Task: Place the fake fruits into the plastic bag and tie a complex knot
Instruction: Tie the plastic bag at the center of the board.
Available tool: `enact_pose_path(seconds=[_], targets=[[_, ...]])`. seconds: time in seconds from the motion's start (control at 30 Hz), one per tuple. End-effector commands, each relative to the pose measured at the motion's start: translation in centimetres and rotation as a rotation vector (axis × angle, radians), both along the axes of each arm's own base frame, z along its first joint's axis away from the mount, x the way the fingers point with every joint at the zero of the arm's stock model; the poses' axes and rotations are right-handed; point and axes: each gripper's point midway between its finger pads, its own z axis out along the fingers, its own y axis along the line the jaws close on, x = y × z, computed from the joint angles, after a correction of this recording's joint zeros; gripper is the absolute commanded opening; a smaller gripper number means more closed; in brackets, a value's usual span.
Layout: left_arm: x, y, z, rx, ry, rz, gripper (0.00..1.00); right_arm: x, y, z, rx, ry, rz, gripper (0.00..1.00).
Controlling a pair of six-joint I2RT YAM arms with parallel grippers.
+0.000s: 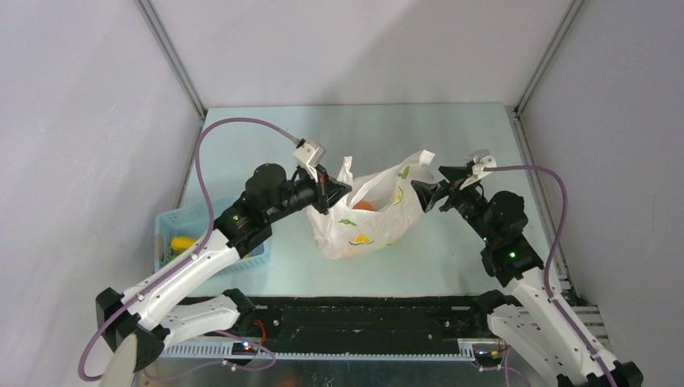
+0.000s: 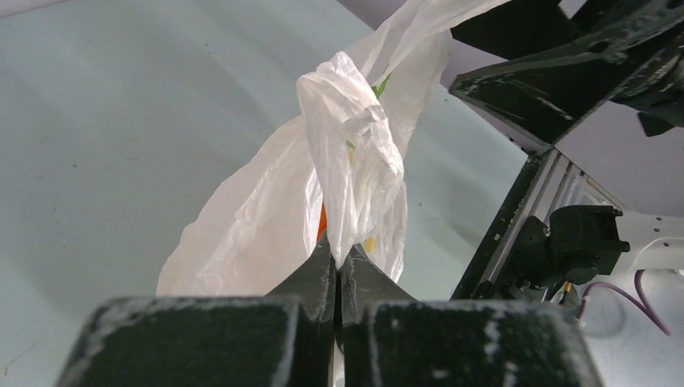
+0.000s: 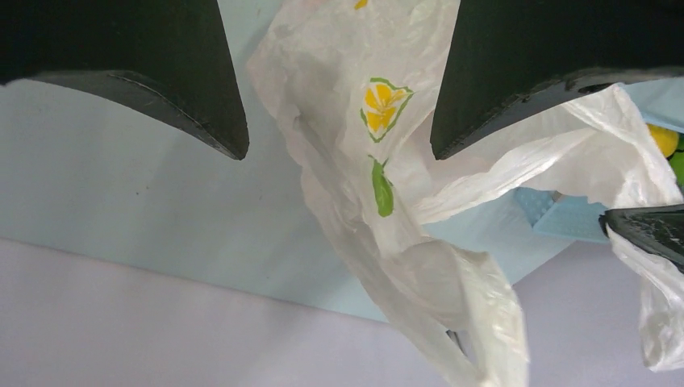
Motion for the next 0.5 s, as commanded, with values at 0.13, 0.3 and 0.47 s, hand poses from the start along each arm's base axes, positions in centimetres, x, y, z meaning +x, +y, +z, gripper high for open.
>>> enact_pose_path(seconds=[0.13,0.3,0.47], targets=[[-0.5,0.5,3.6,-0.073,-0.030,-0.032,0.00,2.6,1.9,3.7,0.032,-0.239,0.055,0.82],[-0.3,0.6,3.8,-0.081,-0.017,-0.044,0.00,4.6,2.5,3.8,0.047,-0.279,0.055,0.77],[-0.5,0.7,4.0,-0.074,-0.004,-0.077,0.00,4.7,3.1,5.2,0.087,-0.340,0.109,0.44]])
